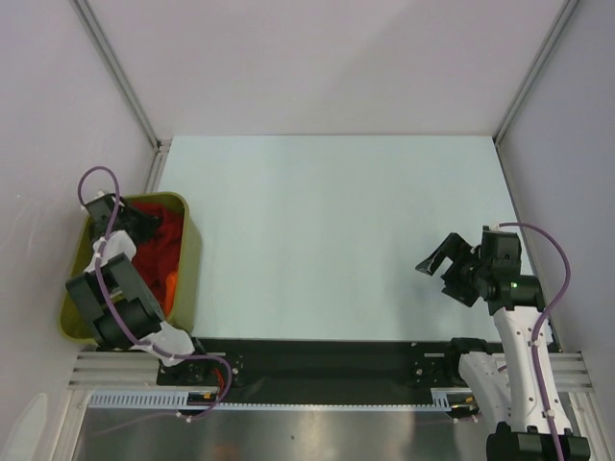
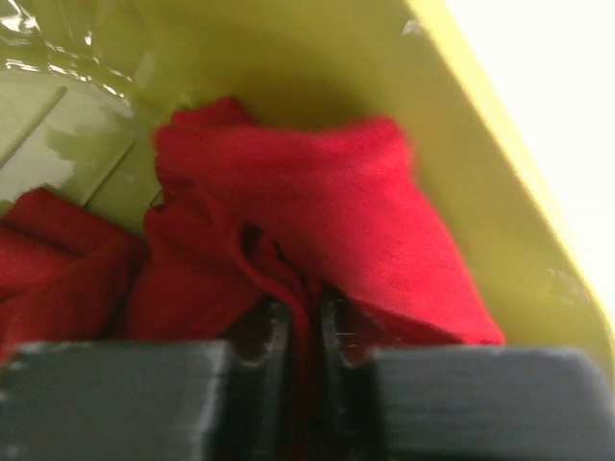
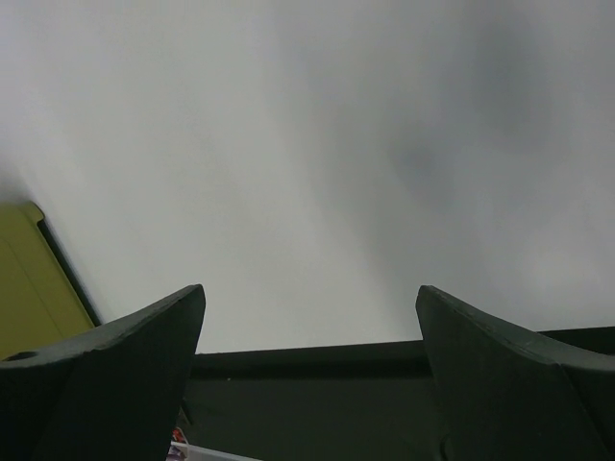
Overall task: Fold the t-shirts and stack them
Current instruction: Grab the tshirt from the pile
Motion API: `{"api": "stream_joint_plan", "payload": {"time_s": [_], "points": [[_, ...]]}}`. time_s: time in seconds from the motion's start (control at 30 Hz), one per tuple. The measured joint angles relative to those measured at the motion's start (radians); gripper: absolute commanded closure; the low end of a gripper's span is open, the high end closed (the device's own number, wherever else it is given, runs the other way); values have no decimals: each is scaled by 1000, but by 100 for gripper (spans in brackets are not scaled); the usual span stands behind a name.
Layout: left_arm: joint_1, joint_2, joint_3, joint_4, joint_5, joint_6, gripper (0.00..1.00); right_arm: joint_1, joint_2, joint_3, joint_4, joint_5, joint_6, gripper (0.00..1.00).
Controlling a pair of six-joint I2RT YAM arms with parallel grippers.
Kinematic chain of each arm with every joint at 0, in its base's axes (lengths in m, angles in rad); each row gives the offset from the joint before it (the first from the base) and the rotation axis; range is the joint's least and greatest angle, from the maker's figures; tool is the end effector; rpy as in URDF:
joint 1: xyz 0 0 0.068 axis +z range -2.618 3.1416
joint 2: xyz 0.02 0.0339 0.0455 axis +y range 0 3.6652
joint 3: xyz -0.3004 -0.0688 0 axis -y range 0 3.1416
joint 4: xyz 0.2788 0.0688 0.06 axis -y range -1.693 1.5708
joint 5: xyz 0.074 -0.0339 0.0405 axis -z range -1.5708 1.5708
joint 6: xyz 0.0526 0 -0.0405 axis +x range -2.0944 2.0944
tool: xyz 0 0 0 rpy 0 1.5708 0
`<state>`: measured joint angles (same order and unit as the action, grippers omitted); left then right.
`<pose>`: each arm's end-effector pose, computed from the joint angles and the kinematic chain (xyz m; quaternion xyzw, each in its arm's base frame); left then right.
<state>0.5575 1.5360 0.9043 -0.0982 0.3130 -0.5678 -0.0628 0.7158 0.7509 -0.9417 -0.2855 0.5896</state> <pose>0.3161 0.1780 0.2148 -0.4272 0.7967 -0.1444 0.4024 0.1472 0.0056 0.2824 0.2559 0.9013 0.2139 0.2766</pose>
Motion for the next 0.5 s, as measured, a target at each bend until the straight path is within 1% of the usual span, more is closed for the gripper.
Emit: {"api": "stream_joint_plan", "payload": {"time_s": [0.1, 0.2, 0.3, 0.4, 0.5], "points": [[-6, -50, -2, -23, -9, -19, 100, -1, -6, 17, -10, -10, -15, 0], [-39, -161, 6, -97, -86, -60, 100, -2, -11, 18, -12, -35, -27, 0], [-85, -267, 53, -195, -155, -106, 100, -1, -14, 18, -12, -68, -46, 0], [-116, -357, 146, -293, -200, -153, 100, 37, -13, 29, -18, -70, -52, 0], [-118, -412, 294, -382, -218, -202, 100, 109, -21, 38, -18, -67, -50, 0]]}}
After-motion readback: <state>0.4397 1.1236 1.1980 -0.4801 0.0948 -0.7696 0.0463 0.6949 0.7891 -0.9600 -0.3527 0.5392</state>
